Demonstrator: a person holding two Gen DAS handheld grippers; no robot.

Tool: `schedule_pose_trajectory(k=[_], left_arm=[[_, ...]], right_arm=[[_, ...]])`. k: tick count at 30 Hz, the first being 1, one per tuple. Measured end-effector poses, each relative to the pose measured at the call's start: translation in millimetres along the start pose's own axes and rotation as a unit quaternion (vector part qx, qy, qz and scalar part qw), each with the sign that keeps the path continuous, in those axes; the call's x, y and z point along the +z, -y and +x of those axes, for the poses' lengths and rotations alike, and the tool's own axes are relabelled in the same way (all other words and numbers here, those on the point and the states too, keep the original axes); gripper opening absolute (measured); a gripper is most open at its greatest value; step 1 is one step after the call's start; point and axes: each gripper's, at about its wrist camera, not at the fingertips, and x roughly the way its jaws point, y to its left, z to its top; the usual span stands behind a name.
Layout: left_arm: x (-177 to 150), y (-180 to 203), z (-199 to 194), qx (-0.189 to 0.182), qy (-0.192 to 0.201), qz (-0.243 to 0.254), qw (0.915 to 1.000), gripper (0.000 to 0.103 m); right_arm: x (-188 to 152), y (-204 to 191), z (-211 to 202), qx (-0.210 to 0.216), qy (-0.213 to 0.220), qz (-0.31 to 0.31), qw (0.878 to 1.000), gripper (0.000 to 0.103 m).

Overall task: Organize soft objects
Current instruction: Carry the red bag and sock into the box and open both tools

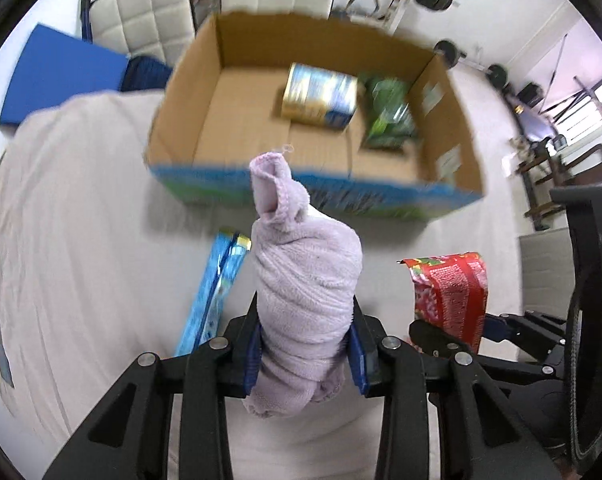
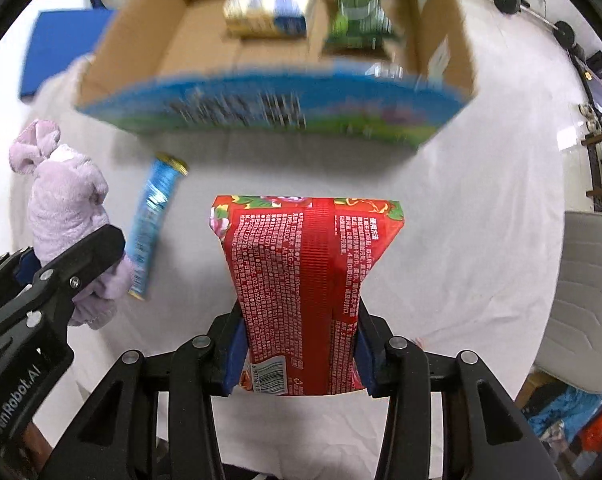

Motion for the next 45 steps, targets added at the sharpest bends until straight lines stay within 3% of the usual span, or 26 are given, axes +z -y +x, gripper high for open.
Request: schedule_pose_trajectory(k=[6, 13, 22, 30, 39, 43, 45], left_arm=[[56, -7, -43, -0.028, 0.033, 0.000, 0.9991, 0.033], [123, -25, -17, -0.028, 0.027, -0.006, 0.9992, 0.033], [194, -52, 72, -0.006, -0.044, -0.024, 0.9987, 0.033], [214, -62, 128, 0.009, -0.090, -0.021, 0.9957, 0.033], [220, -67, 151, 0.022, -0.112, -0.023, 0.9932, 0.041], [221, -68, 144, 0.013, -0.104, -0.028, 0.9941, 0.053], [220, -67, 139, 0.013, -0.099, -0.025, 0.9947, 0.057]], right_arm=[[27, 11, -70, 0.027, 0.057, 0.000, 0.998, 0.047], [89, 20, -93, 0.019, 0.088, 0.018, 0.996, 0.047], [163, 40, -30, 0.005, 0.045, 0.065, 0.997, 0.047], [196, 42, 43, -0.009, 0.006, 0.076, 0.997, 0.047], [207, 36, 87, -0.020, -0.039, 0.073, 0.996, 0.049], [207, 34, 85, -0.024, -0.036, 0.072, 0.996, 0.065], [207, 32, 80, -0.025, -0.029, 0.071, 0.997, 0.066]])
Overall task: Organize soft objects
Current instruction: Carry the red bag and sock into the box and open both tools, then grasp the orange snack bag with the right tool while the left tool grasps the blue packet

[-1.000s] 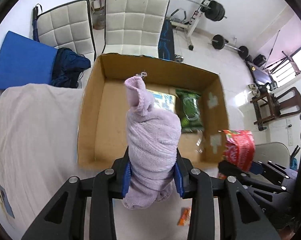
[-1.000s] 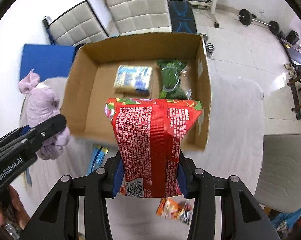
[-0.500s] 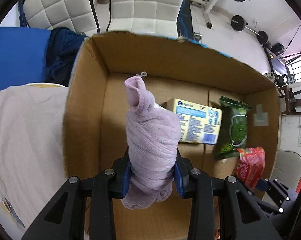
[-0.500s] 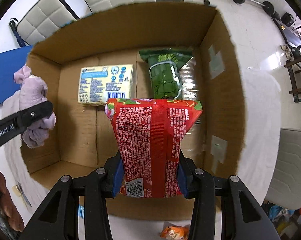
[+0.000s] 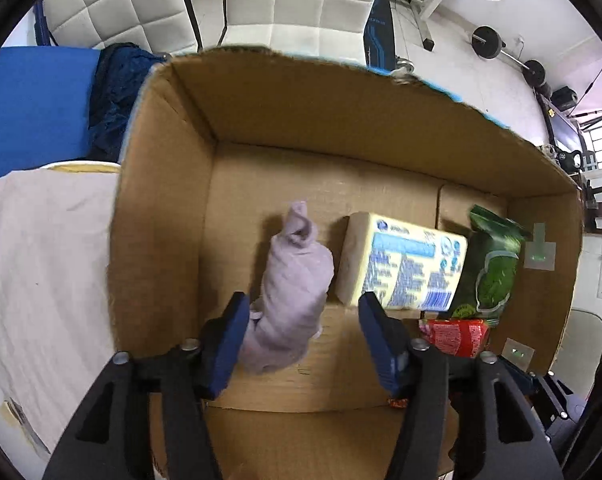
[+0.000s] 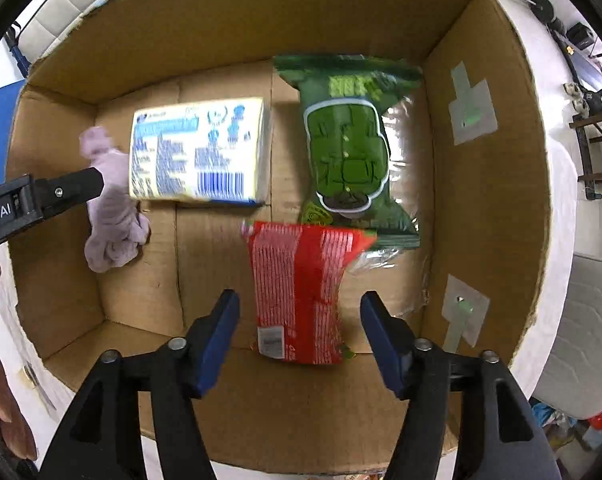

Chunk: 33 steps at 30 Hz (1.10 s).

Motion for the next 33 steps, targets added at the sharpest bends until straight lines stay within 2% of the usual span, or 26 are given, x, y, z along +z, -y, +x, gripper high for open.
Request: schedule_pose_trajectory(k=[2, 3, 4, 6, 8, 9, 10, 11, 12, 22, 33], left_arm=[[-3, -3, -4, 0.000, 0.004, -0.002, 1.0000, 0.060], [-5, -4, -8, -0.001, 0.008, -0.003, 1.0000, 0.062], [-8, -4, -11, -0.003, 0.012, -0.003, 0.9999, 0.067], [-15, -6, -18, 0.000, 0.021, -0.001, 0.9998, 0.076], [-18, -9, -25, 0.004, 0.029, 0.001, 0.9996, 0.090], [-23, -9, -30, 0.011, 0.036, 0.002, 0.9993, 0.094], [-25, -10, -33, 0.015, 0.041, 0.001, 0.9990, 0.098], [-30, -11, -37, 0.022, 0.051, 0.002, 0.9985, 0.099], [-36, -11, -42, 0.029, 0.062, 0.003, 0.9977, 0.100], [-90, -3, -83, 0.042, 0.127, 0.016, 0.9909, 0.102], [-145, 19, -138, 0.051, 0.183, 0.033, 0.9813, 0.102]], right_arm=[[0, -1, -5, 0.002, 0.002, -0.001, 1.000, 0.066], [-1, -2, -7, 0.003, 0.003, -0.002, 1.000, 0.070], [-2, -2, -10, 0.003, 0.004, -0.003, 1.000, 0.079], [-4, -2, -16, 0.005, 0.007, -0.005, 1.000, 0.086], [-8, -3, -20, 0.003, 0.012, -0.008, 1.000, 0.086], [-11, -4, -22, 0.002, 0.014, -0.010, 1.000, 0.087], [-14, -6, -25, 0.001, 0.018, -0.011, 1.000, 0.097], [-17, -5, -26, 0.001, 0.020, -0.012, 1.000, 0.102], [-20, -5, -28, 0.002, 0.025, -0.014, 1.000, 0.103], [-51, -4, -48, -0.015, 0.063, -0.021, 0.998, 0.103], [-106, 1, -119, -0.020, 0.143, -0.026, 0.989, 0.103]])
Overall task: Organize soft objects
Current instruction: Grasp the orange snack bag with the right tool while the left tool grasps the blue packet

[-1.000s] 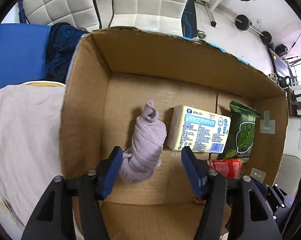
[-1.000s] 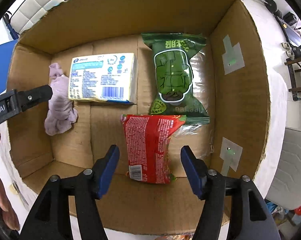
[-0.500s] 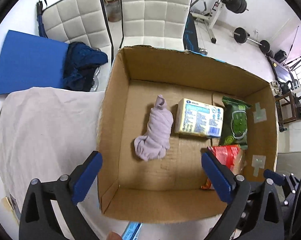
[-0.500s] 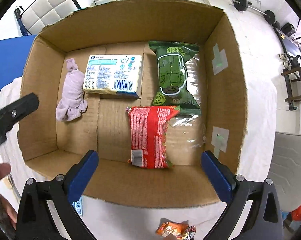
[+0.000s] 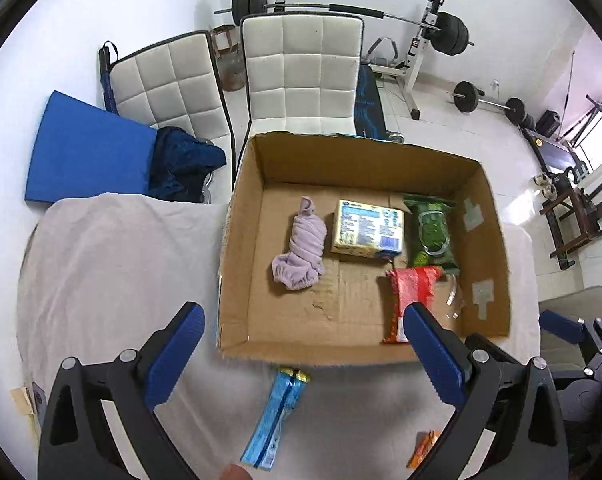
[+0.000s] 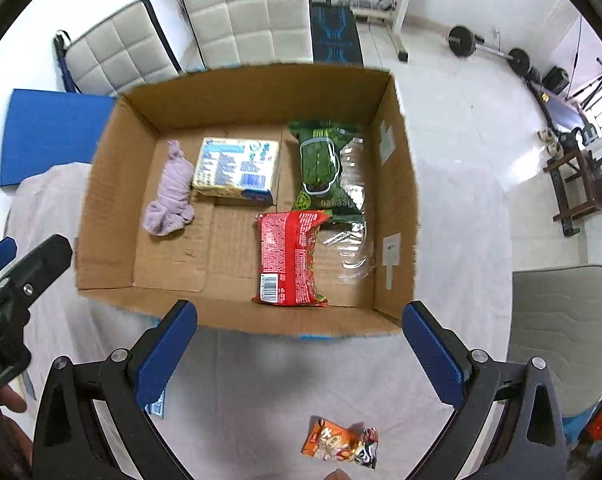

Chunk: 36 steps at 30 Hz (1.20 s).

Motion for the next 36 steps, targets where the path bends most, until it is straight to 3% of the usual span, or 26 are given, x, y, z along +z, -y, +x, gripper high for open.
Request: schedule_pose_trajectory(k=[7, 13, 19, 22, 25, 27, 29, 32, 34, 36], left_arm=[[-18, 8, -44, -0.006, 0.024, -0.004, 0.9997, 0.102], [-40, 6, -62, 0.003, 0.029, -0.008, 0.9996, 0.102], [-95, 2, -37, 0.019, -0.022, -0.018, 0.9994, 0.102], [-128, 2, -6, 0.020, -0.075, -0.025, 0.9967, 0.102], [-156, 2, 16, 0.023, -0.110, -0.029, 0.9933, 0.102], [-172, 1, 26, 0.029, -0.126, -0.029, 0.9912, 0.102], [-187, 0, 37, 0.031, -0.141, -0.032, 0.9890, 0.102], [-201, -1, 48, 0.032, -0.160, -0.040, 0.9859, 0.102], [-209, -3, 53, 0.037, -0.168, -0.043, 0.9842, 0.102], [-216, -4, 60, 0.040, -0.175, -0.043, 0.9828, 0.102]], right_arm=[[-20, 0, -52, 0.004, 0.048, -0.008, 0.999, 0.103], [-41, 12, -66, 0.024, 0.033, -0.007, 0.999, 0.103], [-87, 42, -16, 0.008, -0.057, 0.004, 0.998, 0.103], [-121, 59, 30, -0.001, -0.114, 0.021, 0.993, 0.103], [-148, 59, 59, -0.006, -0.138, -0.014, 0.990, 0.103], [-165, 50, 69, -0.018, -0.146, -0.078, 0.986, 0.103], [-181, 32, 74, -0.049, -0.146, -0.170, 0.973, 0.103], [-202, 8, 84, -0.107, -0.134, -0.284, 0.943, 0.103], [-213, -7, 93, -0.144, -0.118, -0.350, 0.918, 0.103], [-226, -21, 103, -0.176, -0.097, -0.422, 0.884, 0.103]])
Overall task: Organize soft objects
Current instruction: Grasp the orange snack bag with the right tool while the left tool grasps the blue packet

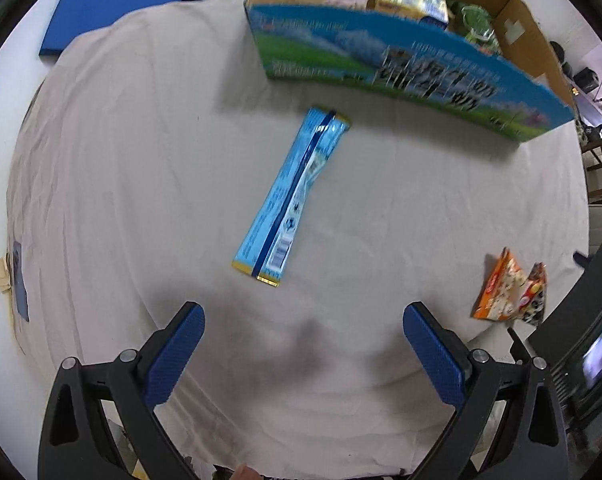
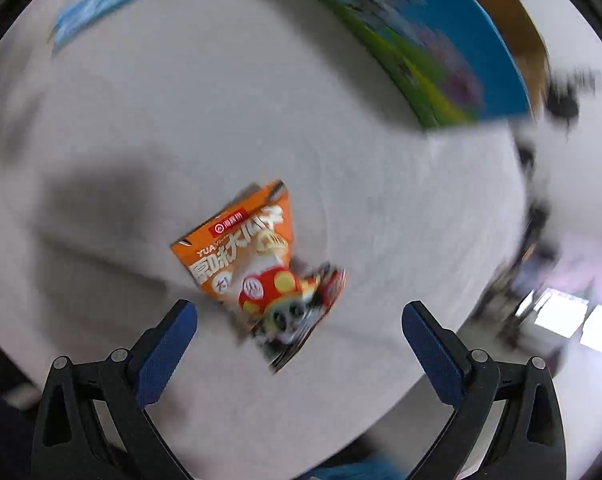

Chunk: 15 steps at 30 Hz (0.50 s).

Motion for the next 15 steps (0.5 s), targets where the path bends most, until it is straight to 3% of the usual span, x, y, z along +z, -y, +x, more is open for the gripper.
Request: schedule_pose_trajectory(k=[2, 5, 6, 7, 8, 11, 13, 15], left_arm=[[-3, -2, 7, 0.006, -0.007, 0.001, 1.0000, 0.102], [-7, -4, 18, 0.011, -0.017, 0.006, 0.9998, 0.102], [-7, -4, 21, 0.013, -0.020, 0.008, 0.9997, 0.102], [-7, -5, 24, 0.016, -0.021, 0.011, 0.9996, 0.102], [-5, -5, 27, 0.019, -0.022, 0.012, 0.9995, 0.102], [4, -8, 33, 0.030, -0.019, 0.014, 0.9993, 0.102], [14, -10, 37, 0.031, -0.016, 0.013, 0.9993, 0.102], [29, -13, 42, 0.028, -0.012, 0.010, 0.9995, 0.102]], right_arm=[[2, -16, 9, -0.029, -0.004, -0.049, 0.998, 0.103], [4, -30, 29, -0.018, -0.029, -0.083, 0.996, 0.101], [4, -32, 35, -0.018, -0.035, -0.085, 0.996, 0.093], [5, -32, 39, -0.014, -0.040, -0.085, 0.996, 0.078], [5, -32, 44, -0.005, -0.049, -0.080, 0.996, 0.073], [7, -18, 49, 0.016, -0.058, -0.040, 0.997, 0.060], [10, 2, 52, 0.067, -0.068, 0.023, 0.995, 0.058], [12, 30, 61, 0.139, -0.090, 0.115, 0.979, 0.057]])
